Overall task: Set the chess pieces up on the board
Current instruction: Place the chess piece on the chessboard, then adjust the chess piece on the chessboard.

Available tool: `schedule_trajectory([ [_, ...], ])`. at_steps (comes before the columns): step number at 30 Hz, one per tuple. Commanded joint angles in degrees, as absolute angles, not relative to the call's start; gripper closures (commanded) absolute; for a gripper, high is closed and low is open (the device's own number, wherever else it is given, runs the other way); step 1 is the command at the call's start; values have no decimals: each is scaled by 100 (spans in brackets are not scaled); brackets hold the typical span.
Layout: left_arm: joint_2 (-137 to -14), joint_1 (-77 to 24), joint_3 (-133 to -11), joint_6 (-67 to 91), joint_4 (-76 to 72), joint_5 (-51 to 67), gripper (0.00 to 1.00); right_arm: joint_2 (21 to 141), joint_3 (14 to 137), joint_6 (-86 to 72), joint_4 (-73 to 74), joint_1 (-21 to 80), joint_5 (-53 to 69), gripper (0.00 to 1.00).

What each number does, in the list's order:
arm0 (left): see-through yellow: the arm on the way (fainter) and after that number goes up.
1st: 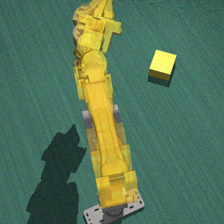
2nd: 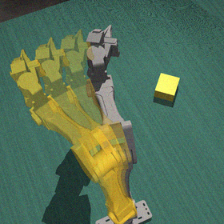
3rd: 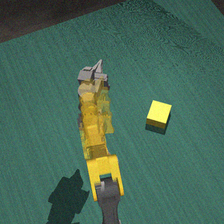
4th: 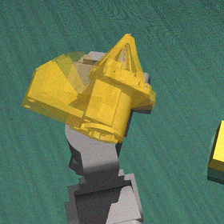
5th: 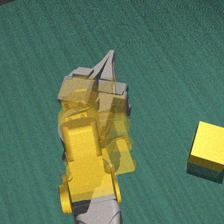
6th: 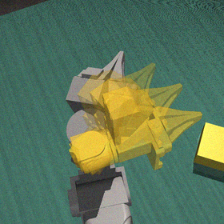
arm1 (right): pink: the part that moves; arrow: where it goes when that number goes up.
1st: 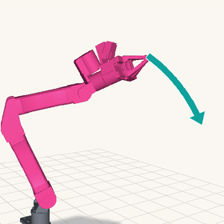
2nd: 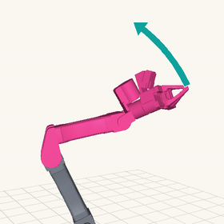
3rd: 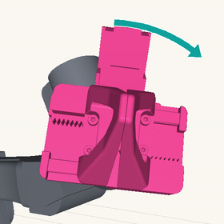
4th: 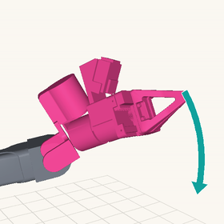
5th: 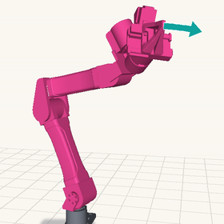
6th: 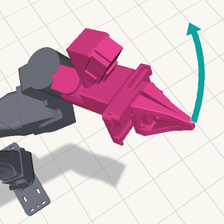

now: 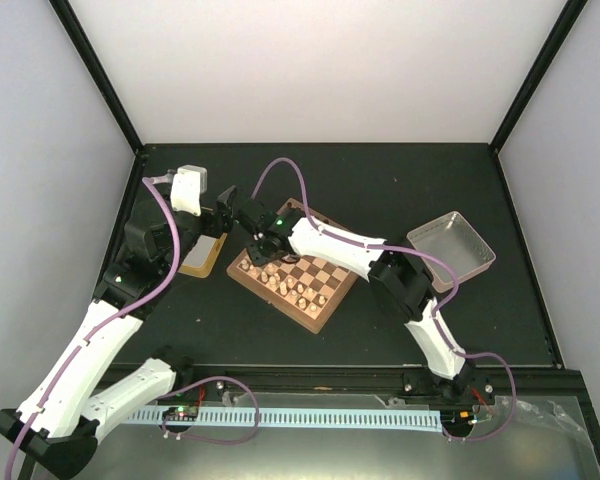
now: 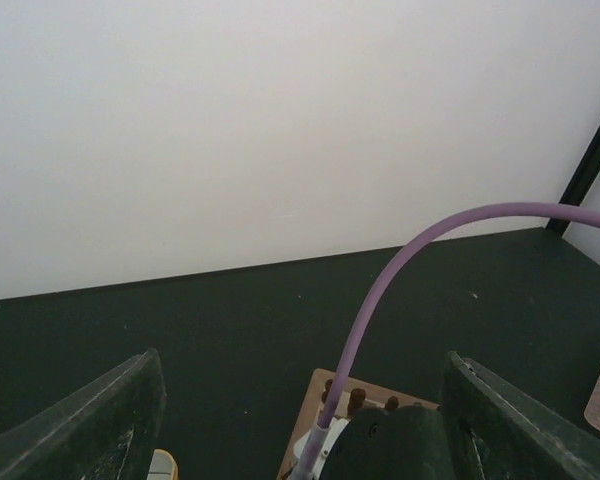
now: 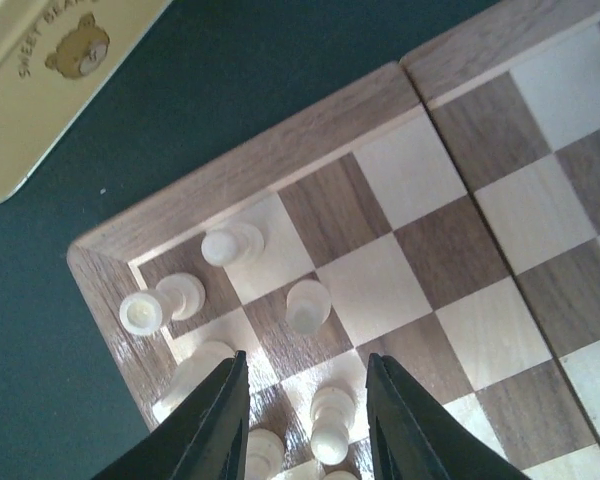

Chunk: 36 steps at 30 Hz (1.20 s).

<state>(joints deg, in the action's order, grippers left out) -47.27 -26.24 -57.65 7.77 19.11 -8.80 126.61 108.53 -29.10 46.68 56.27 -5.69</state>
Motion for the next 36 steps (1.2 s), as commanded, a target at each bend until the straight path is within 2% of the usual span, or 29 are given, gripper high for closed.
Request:
schedule_trajectory([
  [1,-4746,-2590,-5809,835,1748,-958,23,12890,11150,-2973,4631,5620,-879,66],
  [5,-4755,-2591,-5810,835,1755,-973,22,13066,11324,-2952,4658,5599,-842,67],
  [20,-4755,-2584,-5793,826,1762,-1055,22,13282,11470,-2880,4684,5591,-756,87],
  [36,-4772,-2583,-5792,835,1773,-1046,22,13008,11125,-2723,4647,5598,-386,90],
])
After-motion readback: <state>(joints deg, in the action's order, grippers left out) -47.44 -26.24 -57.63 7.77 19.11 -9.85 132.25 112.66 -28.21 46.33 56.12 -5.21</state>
